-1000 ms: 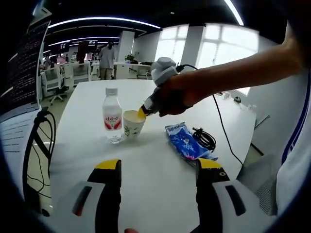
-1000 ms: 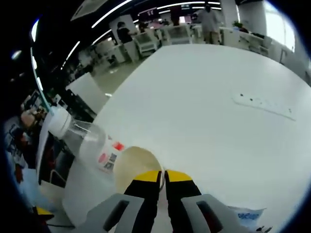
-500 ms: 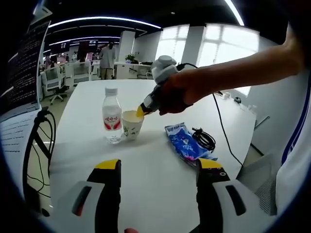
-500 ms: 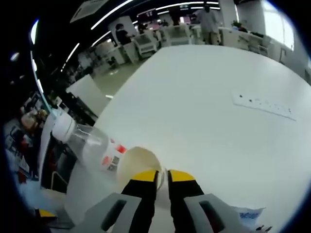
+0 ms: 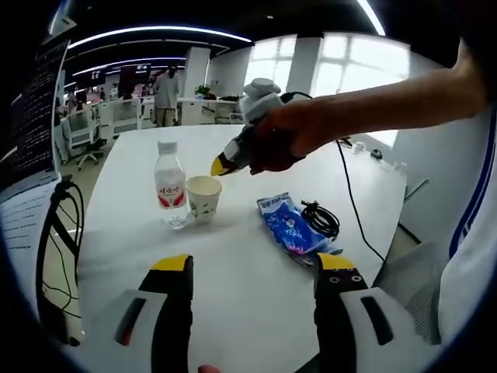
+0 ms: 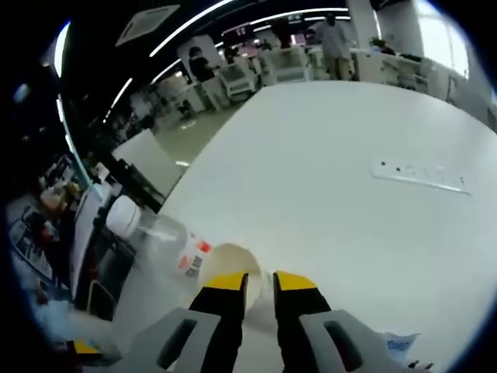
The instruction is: Arrange the tabletop items into an orderly group along one side of the table until the central work area is clear of visible clutter.
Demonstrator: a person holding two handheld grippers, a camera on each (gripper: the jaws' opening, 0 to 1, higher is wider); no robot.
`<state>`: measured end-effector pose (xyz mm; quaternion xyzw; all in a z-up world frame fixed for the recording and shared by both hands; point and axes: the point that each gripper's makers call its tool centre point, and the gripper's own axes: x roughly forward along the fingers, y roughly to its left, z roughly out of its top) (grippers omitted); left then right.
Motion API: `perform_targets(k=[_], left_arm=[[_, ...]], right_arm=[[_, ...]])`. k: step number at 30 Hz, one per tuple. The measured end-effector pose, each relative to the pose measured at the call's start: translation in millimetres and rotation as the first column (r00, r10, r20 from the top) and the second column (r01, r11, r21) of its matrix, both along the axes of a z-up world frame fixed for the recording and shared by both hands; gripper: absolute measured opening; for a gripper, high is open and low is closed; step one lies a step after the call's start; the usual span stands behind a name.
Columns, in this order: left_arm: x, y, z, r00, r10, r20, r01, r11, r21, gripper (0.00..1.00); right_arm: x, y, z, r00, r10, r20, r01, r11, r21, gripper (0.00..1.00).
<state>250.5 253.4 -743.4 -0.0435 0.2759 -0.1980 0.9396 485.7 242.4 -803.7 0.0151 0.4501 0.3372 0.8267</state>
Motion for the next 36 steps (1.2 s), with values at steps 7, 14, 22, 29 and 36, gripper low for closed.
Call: perform_targets(k=[7,14,22,29,36], left_arm=[[-5.0,-5,2.5,1.000,0.019,0.001,-0.019,1.000,-0.004,0.62],[-6.5,-12,4.3,1.000,0.030,-0.003,-0.030,0.999,-0.016,0.62],[-6.6,-17,4.6,0.999,0.048,-0.002,-0.048,0.998,-0.027,0.61],[-7.6,-21,0.7,0.998,0.057,-0.010,-0.057,0.998,-0.033,0.61],[-4.9,-32,1.5,0.998,0.061,-0.011,-0.061,0.997,-0.037,0.61]], right_arm=[[-7,-17,6.3,1.000,0.005,0.014,-0.006,1.000,0.016,0.13],[-15,-42,22.4,0.999,0.011,0.051,-0.012,1.000,0.026,0.14],[-11,-66,36.2,0.995,-0.004,0.099,-0.002,0.998,0.061,0.16],[-27,-94,50.9,0.990,0.000,0.142,-0.012,0.997,0.078,0.20],[-39,-125,64.5,0.983,0.000,0.183,-0.017,0.996,0.093,0.23]])
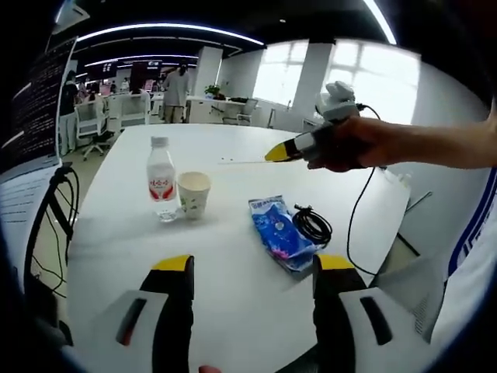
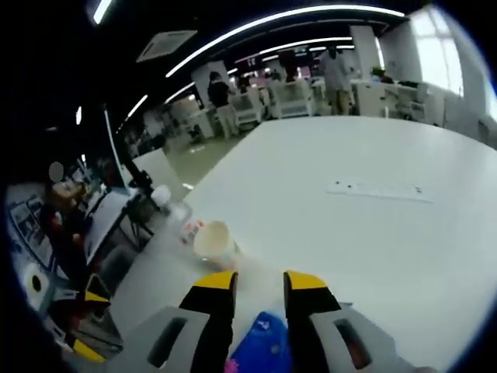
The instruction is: Arrange the tabletop items into an orderly group along one side of the table until the central work area is clear of visible clutter.
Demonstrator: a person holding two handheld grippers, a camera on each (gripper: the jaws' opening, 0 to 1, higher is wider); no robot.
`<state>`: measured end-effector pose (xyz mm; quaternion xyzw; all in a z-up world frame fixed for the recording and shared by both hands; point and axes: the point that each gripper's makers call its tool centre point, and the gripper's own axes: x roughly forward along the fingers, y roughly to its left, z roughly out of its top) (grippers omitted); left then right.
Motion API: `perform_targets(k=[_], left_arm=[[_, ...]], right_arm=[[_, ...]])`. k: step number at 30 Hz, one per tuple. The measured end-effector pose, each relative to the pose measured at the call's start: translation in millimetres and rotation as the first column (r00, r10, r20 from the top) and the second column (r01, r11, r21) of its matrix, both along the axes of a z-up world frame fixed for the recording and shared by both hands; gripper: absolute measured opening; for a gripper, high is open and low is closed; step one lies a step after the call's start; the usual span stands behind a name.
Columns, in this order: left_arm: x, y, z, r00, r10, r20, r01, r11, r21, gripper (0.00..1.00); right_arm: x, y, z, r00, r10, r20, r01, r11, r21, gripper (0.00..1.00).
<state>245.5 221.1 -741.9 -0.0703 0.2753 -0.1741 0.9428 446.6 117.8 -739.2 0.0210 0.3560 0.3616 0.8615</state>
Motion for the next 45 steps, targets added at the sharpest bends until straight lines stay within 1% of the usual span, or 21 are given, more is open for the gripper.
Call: perform_targets(k=[5,6,7,10,11,12,13,16,19,21,22,24,26,28,29,31,34,37,40,43,45], left_arm=[[3.5,-6,4.3,1.000,-0.005,0.006,0.005,1.000,0.002,0.61],[4.0,-6,4.8,1.000,-0.008,0.007,0.008,1.000,0.003,0.61],[4.8,-6,5.3,1.000,-0.010,0.008,0.010,1.000,0.007,0.61],[7.2,-9,5.9,1.000,-0.017,0.009,0.017,1.000,0.012,0.61],[8.1,-9,5.7,1.000,-0.020,0.009,0.020,1.000,0.014,0.61],[9.2,-11,6.0,1.000,-0.022,0.009,0.022,1.000,0.014,0.61],[9.7,-12,6.4,1.000,-0.025,0.009,0.025,1.000,0.016,0.61],[13.1,-13,5.8,0.999,-0.031,0.007,0.031,0.999,0.018,0.61],[16.1,-18,6.4,0.999,-0.038,0.006,0.038,0.999,0.019,0.61],[19.1,-20,7.4,0.999,-0.045,0.007,0.045,0.999,0.020,0.62],[20.4,-21,7.8,0.999,-0.047,0.007,0.047,0.999,0.022,0.62],[24.8,-21,9.0,0.999,-0.052,0.010,0.052,0.998,0.022,0.62],[26.7,-27,11.5,0.998,-0.057,0.012,0.056,0.998,0.025,0.62],[29.8,-27,13.7,0.998,-0.062,0.016,0.062,0.998,0.023,0.62],[30.8,-30,15.1,0.998,-0.065,0.017,0.064,0.998,0.024,0.62],[33.3,-29,15.6,0.997,-0.070,0.018,0.070,0.997,0.027,0.62],[37.6,-31,15.3,0.997,-0.079,0.016,0.078,0.996,0.032,0.62],[41.7,-31,15.5,0.996,-0.084,0.015,0.083,0.996,0.034,0.62],[46.2,-33,19.6,0.996,-0.085,0.019,0.085,0.996,0.034,0.62],[49.2,-33,19.8,0.996,-0.085,0.018,0.084,0.996,0.029,0.62],[50.9,-34,16.8,0.996,-0.091,0.012,0.090,0.995,0.032,0.62]], right_arm=[[-16,-21,6.3,1.000,0.004,0.025,-0.004,1.000,0.008,0.29],[-7,-26,6.2,0.999,0.006,0.032,-0.007,1.000,0.009,0.30],[-5,-30,6.7,0.999,0.006,0.036,-0.006,1.000,0.012,0.31],[-18,-43,11.3,0.999,-0.002,0.048,0.001,1.000,0.019,0.34],[-17,-48,11.5,0.999,-0.004,0.050,0.003,1.000,0.019,0.35],[-8,-55,10.9,0.998,-0.009,0.055,0.008,1.000,0.020,0.35],[-8,-59,10.9,0.998,-0.012,0.058,0.011,1.000,0.020,0.36],[-17,-76,10.9,0.997,-0.022,0.069,0.020,1.000,0.021,0.39],[-15,-92,10.6,0.996,-0.039,0.077,0.038,0.999,0.020,0.41],[-19,-104,11.3,0.995,-0.052,0.082,0.050,0.999,0.021,0.42],[-23,-110,12.7,0.995,-0.060,0.085,0.058,0.998,0.025,0.43],[-21,-119,13.8,0.993,-0.069,0.093,0.066,0.997,0.026,0.44],[-28,-128,16.6,0.992,-0.077,0.103,0.075,0.997,0.030,0.46],[-27,-139,18.5,0.990,-0.083,0.110,0.080,0.996,0.035,0.48],[-29,-143,18.7,0.990,-0.086,0.115,0.082,0.996,0.035,0.49],[-33,-152,20.7,0.988,-0.089,0.125,0.085,0.996,0.037,0.51],[-37,-163,23.3,0.986,-0.089,0.139,0.084,0.996,0.041,0.55],[-42,-168,23.4,0.986,-0.075,0.149,0.070,0.997,0.038,0.60],[-51,-179,25.6,0.985,-0.047,0.165,0.043,0.999,0.025,0.65],[-58,-186,26.1,0.985,-0.035,0.169,0.032,0.999,0.020,0.69],[-63,-191,25.7,0.985,-0.028,0.171,0.025,0.999,0.020,0.71]])
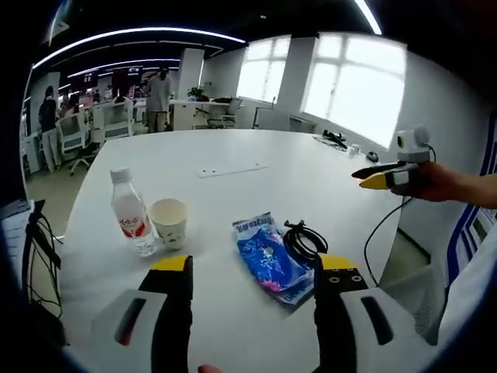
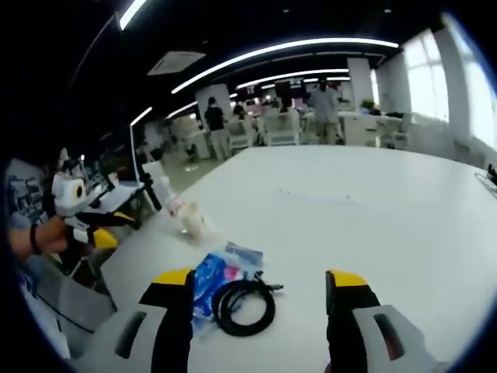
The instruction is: Arrange the tabletop items into an orderly group along one side of the table until the central work area is clear of visible clutter.
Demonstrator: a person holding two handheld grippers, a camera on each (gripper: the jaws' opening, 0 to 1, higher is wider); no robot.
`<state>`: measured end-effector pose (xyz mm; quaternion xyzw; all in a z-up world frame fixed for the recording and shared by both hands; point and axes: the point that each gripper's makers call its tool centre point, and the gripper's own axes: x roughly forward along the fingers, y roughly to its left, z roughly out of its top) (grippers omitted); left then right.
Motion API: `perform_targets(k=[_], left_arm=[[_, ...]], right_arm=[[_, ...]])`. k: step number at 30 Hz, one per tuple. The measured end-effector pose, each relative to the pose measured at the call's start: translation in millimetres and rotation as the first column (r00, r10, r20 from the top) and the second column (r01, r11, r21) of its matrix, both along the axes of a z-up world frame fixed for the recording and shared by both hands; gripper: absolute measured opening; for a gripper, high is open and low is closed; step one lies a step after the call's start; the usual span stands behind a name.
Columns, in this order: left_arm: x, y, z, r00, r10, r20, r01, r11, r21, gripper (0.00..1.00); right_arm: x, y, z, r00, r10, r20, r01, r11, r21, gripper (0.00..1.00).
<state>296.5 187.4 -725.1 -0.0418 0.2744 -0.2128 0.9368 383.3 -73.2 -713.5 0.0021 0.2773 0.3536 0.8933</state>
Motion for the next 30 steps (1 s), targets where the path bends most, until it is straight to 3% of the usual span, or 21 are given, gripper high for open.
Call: perform_targets(k=[12,30], left_arm=[[7.0,-12,-7.1,1.000,-0.016,-0.022,0.016,1.000,-0.011,0.62],[4.2,-45,-23.5,0.998,-0.018,-0.062,0.016,0.999,-0.039,0.61]], right_arm=[[-21,-22,-5.2,1.000,0.010,-0.005,-0.010,1.000,-0.016,0.80],[-35,-39,-13.4,1.000,0.012,-0.021,-0.013,1.000,-0.017,0.80]])
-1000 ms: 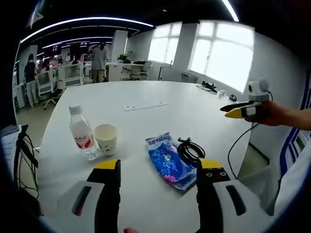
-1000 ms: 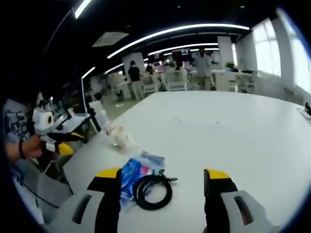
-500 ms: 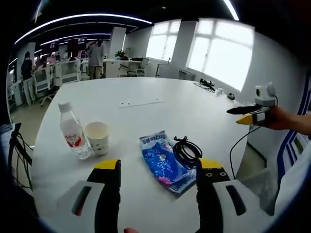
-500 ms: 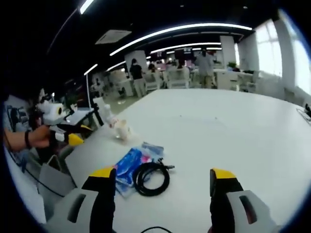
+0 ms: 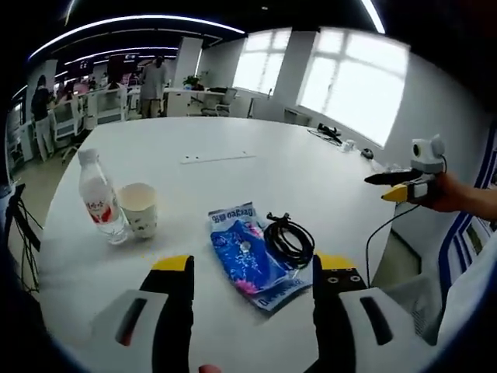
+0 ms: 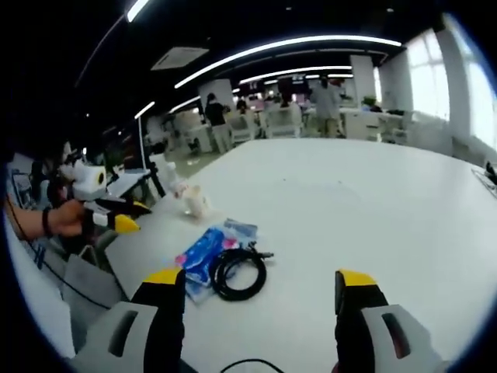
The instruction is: Arrange the tabletop items into an orderly group along one side of the table until the central work area is clear of visible clutter.
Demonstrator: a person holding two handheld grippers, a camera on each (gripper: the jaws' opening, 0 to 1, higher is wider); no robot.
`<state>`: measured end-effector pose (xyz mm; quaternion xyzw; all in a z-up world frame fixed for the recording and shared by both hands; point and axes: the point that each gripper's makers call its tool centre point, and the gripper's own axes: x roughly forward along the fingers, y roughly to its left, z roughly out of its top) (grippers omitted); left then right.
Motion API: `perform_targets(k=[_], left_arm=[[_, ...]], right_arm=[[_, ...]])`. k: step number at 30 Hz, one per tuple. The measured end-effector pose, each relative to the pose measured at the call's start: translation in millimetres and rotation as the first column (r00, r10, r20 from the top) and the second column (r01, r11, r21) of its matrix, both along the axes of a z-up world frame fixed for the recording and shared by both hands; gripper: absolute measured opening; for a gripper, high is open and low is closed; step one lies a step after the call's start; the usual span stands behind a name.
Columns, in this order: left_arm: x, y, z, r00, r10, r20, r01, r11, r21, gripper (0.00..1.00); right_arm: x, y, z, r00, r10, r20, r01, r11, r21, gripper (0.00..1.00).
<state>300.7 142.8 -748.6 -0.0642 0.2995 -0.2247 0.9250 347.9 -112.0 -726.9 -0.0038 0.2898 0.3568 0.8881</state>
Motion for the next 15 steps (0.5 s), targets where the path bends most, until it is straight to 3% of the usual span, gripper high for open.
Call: perform_targets(k=[10,15], left_arm=[[1.9,-24,-5.4,1.000,-0.009,-0.023,0.009,1.000,-0.013,0.60],[3.7,-38,-5.8,0.999,-0.018,-0.027,0.018,1.000,-0.013,0.60]], right_arm=[[-4,2,-10.2,1.000,0.008,-0.016,-0.008,1.000,0.012,0.79],[-11,-10,-12.8,1.000,0.008,-0.030,-0.007,1.000,0.012,0.78]])
